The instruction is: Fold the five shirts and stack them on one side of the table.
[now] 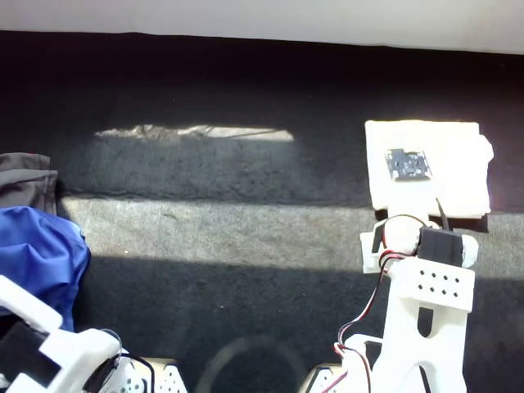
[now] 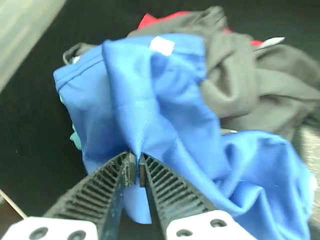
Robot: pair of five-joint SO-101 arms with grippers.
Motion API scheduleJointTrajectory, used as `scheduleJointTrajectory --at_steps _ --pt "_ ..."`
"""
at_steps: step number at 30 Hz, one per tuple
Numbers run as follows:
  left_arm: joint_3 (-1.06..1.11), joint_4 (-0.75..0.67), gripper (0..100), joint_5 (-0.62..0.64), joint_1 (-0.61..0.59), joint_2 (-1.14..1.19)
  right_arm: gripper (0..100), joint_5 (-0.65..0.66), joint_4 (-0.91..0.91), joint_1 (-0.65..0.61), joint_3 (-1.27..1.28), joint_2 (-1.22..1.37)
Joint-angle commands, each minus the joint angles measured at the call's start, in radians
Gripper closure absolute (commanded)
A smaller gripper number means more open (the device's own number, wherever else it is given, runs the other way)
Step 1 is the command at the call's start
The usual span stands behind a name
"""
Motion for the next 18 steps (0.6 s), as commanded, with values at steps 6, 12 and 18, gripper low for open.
scheduleJointTrajectory --at_steps 6,12,18 --pt "-0.259 0.256 99 0.035 0.437 -0.32 76.3 0.006 -0.033 -0.008 0.001 -0.015" --pt "-0.34 0.252 99 0.112 0.731 -0.375 76.3 0.005 -0.027 -0.004 0.001 -0.015" --pt "-0.355 0.186 99 0.233 0.866 -0.375 76.3 0.005 -0.024 -0.002 0.001 -0.022"
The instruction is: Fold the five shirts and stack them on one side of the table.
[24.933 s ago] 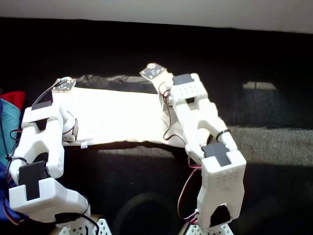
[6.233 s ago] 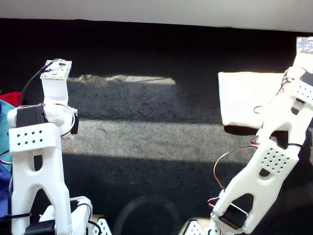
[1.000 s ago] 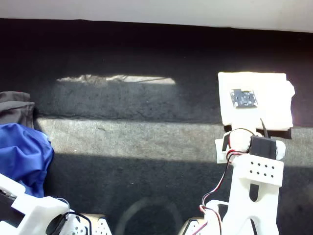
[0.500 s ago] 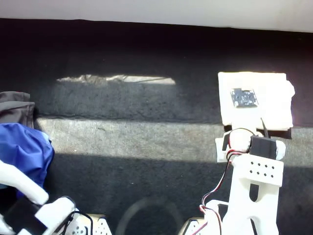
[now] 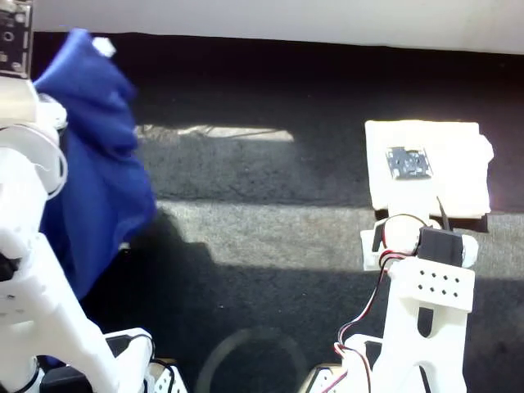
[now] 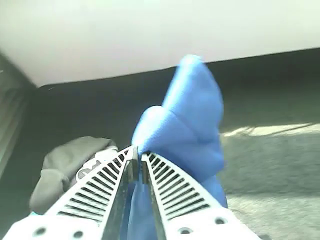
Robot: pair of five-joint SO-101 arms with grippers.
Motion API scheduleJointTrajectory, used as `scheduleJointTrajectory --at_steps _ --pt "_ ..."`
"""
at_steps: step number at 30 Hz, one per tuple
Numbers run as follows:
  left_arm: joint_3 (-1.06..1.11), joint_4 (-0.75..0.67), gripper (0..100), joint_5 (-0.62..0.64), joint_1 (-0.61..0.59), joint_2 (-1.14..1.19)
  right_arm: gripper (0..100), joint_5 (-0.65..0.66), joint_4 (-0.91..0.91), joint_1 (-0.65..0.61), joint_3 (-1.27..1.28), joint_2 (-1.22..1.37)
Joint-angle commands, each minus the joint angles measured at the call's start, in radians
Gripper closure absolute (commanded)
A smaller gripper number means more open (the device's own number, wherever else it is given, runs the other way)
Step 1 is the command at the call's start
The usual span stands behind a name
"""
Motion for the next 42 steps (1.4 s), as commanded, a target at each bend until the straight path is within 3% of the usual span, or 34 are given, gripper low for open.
scheduleJointTrajectory --at_steps 1,9,18,25,33,37,42 --pt "-0.035 -0.061 99 0.074 0.079 -0.021 76.3 0.005 -0.002 -0.002 0.001 -0.022" --pt "-0.035 -0.196 99 0.245 0.294 0.033 76.2 -0.066 -0.005 -0.002 0.001 -0.022" --pt "-0.058 -0.233 99 0.359 0.461 0.337 76.2 -0.1 -0.002 -0.001 -0.007 -0.022" --pt "-0.268 -0.25 99 0.362 0.622 0.456 76.2 -0.101 -0.002 0.001 -0.004 -0.022" --pt "-0.335 -0.199 99 0.365 0.736 0.463 76.2 -0.097 -0.01 0.156 -0.008 -0.022" --pt "-0.298 -0.138 99 0.365 0.722 0.479 76.2 -0.095 -0.01 0.174 -0.008 -0.022" --pt "-0.094 -0.015 99 0.361 0.561 0.519 76.2 -0.1 -0.01 0.17 -0.008 -0.022"
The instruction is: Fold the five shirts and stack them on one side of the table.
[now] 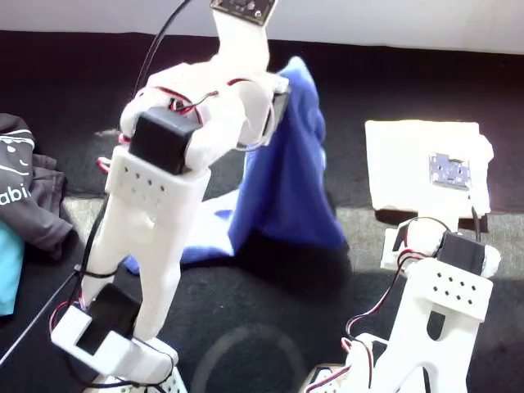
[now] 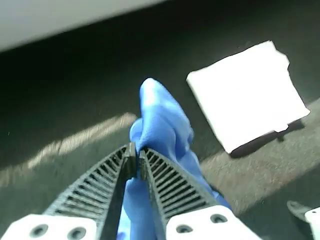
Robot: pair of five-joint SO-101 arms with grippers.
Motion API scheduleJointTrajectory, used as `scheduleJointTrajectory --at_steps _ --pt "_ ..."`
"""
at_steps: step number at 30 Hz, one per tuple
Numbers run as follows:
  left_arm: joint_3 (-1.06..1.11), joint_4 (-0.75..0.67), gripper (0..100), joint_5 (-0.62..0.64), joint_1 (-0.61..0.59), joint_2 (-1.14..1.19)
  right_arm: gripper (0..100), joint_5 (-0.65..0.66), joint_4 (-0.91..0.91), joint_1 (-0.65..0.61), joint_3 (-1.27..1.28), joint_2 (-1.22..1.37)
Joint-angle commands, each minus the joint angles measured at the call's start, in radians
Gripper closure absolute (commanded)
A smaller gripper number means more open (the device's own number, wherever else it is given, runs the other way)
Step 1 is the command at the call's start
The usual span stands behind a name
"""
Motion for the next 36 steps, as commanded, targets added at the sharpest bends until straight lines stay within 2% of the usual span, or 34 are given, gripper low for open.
scheduleJointTrajectory --at_steps 1,8,14,16,19,22,26,30,36 --pt "0.147 0.064 99 -0.002 -0.13 0.021 76.2 -0.006 -0.01 0.01 -0.008 -0.022" --pt "0.524 0.068 99 -0.014 -0.394 0.096 76.2 -0.003 -0.016 -0.019 -0.021 -0.018" --pt "0.711 0.072 99 -0.157 -0.549 0.133 76.2 -0.008 -0.018 -0.088 -0.022 -0.015" --pt "0.743 0.077 98 -0.201 -0.596 0.131 76.2 -0.008 -0.019 -0.116 -0.033 -0.013" --pt "0.756 0.089 90 -0.262 -0.679 0.13 76.1 -0.009 -0.019 -0.168 -0.087 -0.01" --pt "0.748 0.098 82 -0.331 -0.768 0.13 75.6 -0.08 -0.008 -0.231 -0.176 0.047" --pt "0.705 0.098 80 -0.359 -0.862 0.13 69.9 -0.144 0.033 -0.351 -0.303 0.216" --pt "0.661 0.098 80 -0.356 -0.852 0.13 69.4 -0.164 0.074 -0.484 -0.401 0.337" --pt "0.601 0.098 80 -0.278 -0.685 0.133 69.4 -0.164 0.031 -0.684 -0.4 0.443"
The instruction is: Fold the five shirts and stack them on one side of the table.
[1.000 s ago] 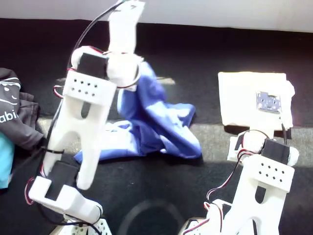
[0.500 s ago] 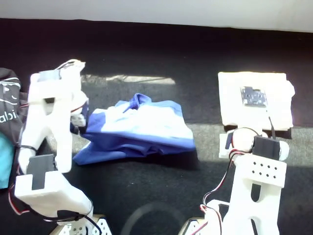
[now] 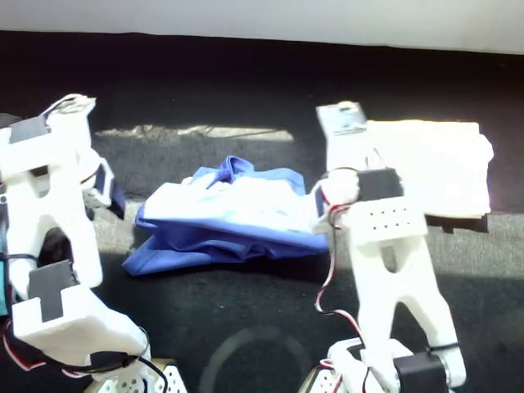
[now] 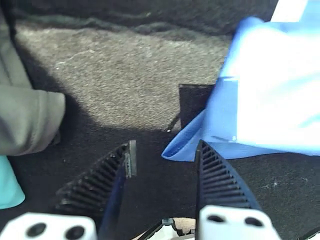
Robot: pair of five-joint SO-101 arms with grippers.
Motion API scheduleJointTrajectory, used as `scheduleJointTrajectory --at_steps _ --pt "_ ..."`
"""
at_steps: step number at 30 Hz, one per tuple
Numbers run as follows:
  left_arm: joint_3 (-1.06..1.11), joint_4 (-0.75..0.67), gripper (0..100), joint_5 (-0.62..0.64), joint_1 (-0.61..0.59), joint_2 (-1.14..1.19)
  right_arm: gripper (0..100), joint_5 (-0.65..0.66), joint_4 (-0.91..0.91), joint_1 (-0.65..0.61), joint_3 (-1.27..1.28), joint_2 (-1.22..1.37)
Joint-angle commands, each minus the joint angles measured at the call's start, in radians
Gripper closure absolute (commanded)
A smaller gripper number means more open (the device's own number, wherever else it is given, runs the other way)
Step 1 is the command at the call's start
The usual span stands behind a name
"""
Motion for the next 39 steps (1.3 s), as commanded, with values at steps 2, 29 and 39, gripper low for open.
scheduleJointTrajectory --at_steps 2,29,39 --pt "-0.081 0.006 80 0.049 0.091 0.002 69.4 0.0 -0.079 -0.154 -0.015 0.076" --pt "-0.082 0.006 80 0.043 -0.056 -0.002 99.1 0.339 -0.134 0.065 -0.641 0.424" --pt "-0.082 0.008 80 0.044 -0.056 -0.005 99.1 0.348 -0.131 0.024 -1.026 0.427"
